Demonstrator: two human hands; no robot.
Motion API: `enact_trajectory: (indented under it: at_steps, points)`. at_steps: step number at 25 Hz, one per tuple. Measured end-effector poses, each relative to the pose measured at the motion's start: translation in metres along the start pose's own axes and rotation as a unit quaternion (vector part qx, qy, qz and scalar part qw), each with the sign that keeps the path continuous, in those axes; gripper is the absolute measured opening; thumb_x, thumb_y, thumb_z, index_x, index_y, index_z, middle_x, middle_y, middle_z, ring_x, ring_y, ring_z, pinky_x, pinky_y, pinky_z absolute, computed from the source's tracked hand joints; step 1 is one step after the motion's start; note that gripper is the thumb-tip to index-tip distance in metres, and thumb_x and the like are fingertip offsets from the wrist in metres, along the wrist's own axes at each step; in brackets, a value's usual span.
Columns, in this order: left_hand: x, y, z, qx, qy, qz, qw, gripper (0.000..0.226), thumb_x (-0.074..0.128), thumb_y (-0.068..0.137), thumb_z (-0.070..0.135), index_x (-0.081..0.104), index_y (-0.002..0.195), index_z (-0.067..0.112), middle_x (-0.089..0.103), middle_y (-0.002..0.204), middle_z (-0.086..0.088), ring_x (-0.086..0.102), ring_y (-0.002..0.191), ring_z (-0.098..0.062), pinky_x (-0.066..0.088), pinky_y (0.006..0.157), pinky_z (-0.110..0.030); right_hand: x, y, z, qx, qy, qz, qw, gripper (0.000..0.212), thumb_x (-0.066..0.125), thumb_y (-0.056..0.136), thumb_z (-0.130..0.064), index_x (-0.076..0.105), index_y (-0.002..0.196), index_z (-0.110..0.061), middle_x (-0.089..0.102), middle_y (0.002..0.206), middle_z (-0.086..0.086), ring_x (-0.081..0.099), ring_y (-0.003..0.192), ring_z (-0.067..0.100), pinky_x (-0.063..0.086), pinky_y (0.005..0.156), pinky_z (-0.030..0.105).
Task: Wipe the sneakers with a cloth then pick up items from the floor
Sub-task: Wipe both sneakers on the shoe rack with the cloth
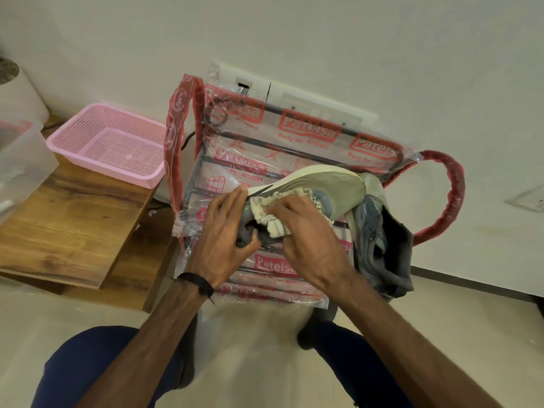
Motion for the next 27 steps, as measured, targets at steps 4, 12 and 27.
enact_trajectory:
  at_steps: [4, 12, 27]
  points:
    - [0.001, 0.001, 0.001, 0.005, 0.012, 0.009, 1.0, 0.084, 0.067, 0.089, 0.034, 0.025, 0.158, 0.012, 0.03, 0.161, -0.004, 0.021, 0.146, -0.02, 0.025, 0.114, -0.032, -0.005, 0.005, 0.018, -0.1, -0.138, -0.032, 0.985, 0.056, 0.045, 0.077, 0.0, 0.06, 0.131, -0.006, 0.06, 0.123, 0.01, 0.053, 0.111, 0.028, 0.049, 0.091, 0.042]
    - [0.0, 0.001, 0.0, -0.001, -0.01, 0.008, 1.0, 0.084, 0.064, 0.089, 0.036, 0.023, 0.158, 0.014, 0.029, 0.161, -0.004, 0.022, 0.146, -0.02, 0.028, 0.115, -0.034, -0.016, 0.018, 0.081, 0.008, -0.22, 0.014, 0.975, 0.046, 0.073, 0.082, -0.01, 0.063, 0.127, -0.006, 0.058, 0.128, 0.014, 0.05, 0.119, 0.034, 0.043, 0.099, 0.05]
    - [0.001, -0.002, -0.001, -0.006, -0.003, 0.019, 1.0, 0.081, 0.063, 0.089, 0.04, 0.028, 0.157, 0.013, 0.034, 0.158, -0.004, 0.029, 0.143, -0.022, 0.039, 0.112, -0.043, -0.014, 0.032, 0.063, 0.066, -0.152, 0.072, 0.984, 0.059, 0.064, 0.081, -0.005, 0.052, 0.139, -0.007, 0.052, 0.13, 0.017, 0.046, 0.115, 0.032, 0.045, 0.098, 0.049]
Point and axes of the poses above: each hand's wrist, its own y-axis towards the middle knuckle, its own x-axis out of the palm, z = x × y, the point moved 5 cm from there along y, towards the middle knuckle
